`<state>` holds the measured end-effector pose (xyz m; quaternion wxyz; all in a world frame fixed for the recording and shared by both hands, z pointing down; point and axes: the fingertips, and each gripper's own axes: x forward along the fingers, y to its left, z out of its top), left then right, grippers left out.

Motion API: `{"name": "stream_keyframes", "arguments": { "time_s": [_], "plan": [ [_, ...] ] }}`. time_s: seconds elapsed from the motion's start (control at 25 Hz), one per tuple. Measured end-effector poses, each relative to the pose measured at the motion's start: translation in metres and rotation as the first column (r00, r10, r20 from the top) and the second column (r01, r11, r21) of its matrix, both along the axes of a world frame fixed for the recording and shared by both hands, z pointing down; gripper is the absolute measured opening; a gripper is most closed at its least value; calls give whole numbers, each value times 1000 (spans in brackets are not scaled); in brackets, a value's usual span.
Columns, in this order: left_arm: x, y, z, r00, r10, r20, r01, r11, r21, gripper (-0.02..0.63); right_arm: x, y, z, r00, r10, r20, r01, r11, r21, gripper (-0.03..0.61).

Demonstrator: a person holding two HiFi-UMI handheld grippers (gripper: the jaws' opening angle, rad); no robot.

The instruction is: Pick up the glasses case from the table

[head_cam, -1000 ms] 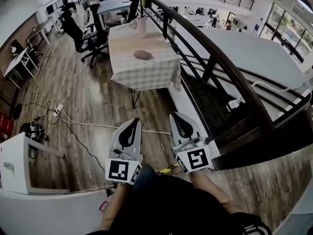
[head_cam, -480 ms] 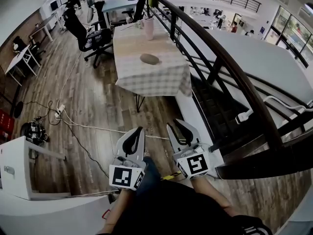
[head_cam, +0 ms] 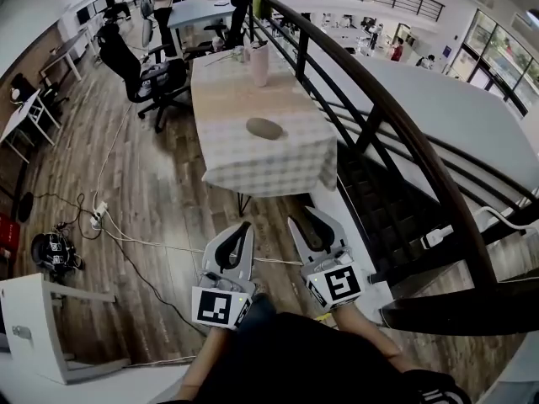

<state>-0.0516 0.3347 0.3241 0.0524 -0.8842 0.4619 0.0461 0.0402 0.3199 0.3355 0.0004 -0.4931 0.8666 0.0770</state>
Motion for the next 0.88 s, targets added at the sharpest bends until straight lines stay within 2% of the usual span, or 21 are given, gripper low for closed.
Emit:
{"name": "stream_keyframes", "arguments": {
  "time_s": [0.24, 0.4, 0.64, 0.88],
  "plan": [
    [-14, -79, -4, 999, 46, 11, -46, 999, 17, 11, -13, -72, 5, 999, 46, 21, -46, 999, -5, 95],
    [-13, -117, -1, 995, 101, 25, -101, 995, 26, 11, -12, -100, 11, 995, 102, 14, -101, 995, -21, 95],
    [-11, -141, 11, 987, 161, 6, -161, 987, 1, 11, -4, -118, 20, 986, 168, -15, -168, 984, -55, 95],
    [-28, -156, 19, 991, 129, -18, -130, 990, -52, 11, -16, -136, 26, 988, 151, -23, -152, 984, -89, 95]
  ]
}}
